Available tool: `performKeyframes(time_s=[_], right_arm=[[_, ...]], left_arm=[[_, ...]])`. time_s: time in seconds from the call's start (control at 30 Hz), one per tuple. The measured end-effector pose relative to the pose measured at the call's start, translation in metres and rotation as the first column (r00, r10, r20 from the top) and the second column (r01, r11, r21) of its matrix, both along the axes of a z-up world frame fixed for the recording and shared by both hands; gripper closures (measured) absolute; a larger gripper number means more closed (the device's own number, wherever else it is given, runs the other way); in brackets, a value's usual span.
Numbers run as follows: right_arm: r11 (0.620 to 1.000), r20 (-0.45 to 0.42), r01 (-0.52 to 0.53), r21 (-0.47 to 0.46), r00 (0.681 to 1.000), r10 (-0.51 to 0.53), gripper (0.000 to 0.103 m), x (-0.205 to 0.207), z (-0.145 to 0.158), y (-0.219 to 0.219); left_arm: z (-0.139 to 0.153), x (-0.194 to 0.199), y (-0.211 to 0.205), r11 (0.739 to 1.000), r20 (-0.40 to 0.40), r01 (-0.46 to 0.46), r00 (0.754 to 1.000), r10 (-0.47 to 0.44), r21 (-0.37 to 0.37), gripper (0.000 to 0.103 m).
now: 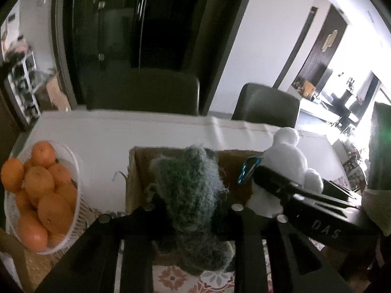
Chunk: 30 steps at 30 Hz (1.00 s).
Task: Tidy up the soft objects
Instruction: 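Lift and carry the green plush and white bunny over the cardboard box, then open left gripper releasing the green plush while right gripper releases the bunny into the box, then withdraw both grippers from the box toward the items on the runner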
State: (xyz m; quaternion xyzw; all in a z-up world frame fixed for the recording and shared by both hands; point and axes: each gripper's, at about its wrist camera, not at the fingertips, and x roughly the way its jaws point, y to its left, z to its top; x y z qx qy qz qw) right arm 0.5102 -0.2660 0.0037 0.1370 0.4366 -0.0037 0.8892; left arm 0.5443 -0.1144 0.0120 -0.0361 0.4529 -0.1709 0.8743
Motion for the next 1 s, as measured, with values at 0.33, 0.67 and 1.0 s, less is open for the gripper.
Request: performKeyframes(time_s=[0.33,0.67,1.0], right_arm=[[0.999,-0.084,0.023,-0.036,0.996,-0.026,0.021,0.014,-0.019,-0.002],[0.991,-0.084,0.021,-0.131,0.996,-0.032,0.021,0.000,-0.004,0.005],[0.966,-0.001,0.061,-0.249,0.998,-0.063,0.021,-0.058,0.025,0.009]], left_arm=[[-0.012,-0.001,0.007,0.995,-0.004,-0.069,0.998,0.069,0.066,0.040],[-0.001,-0.024,0.019,0.986,0.038,-0.111,0.994,0.107,0.122,0.038],[0.017,-0.079,0.020,0.982,0.110,-0.122,0.988,0.107,0.146,0.026]])
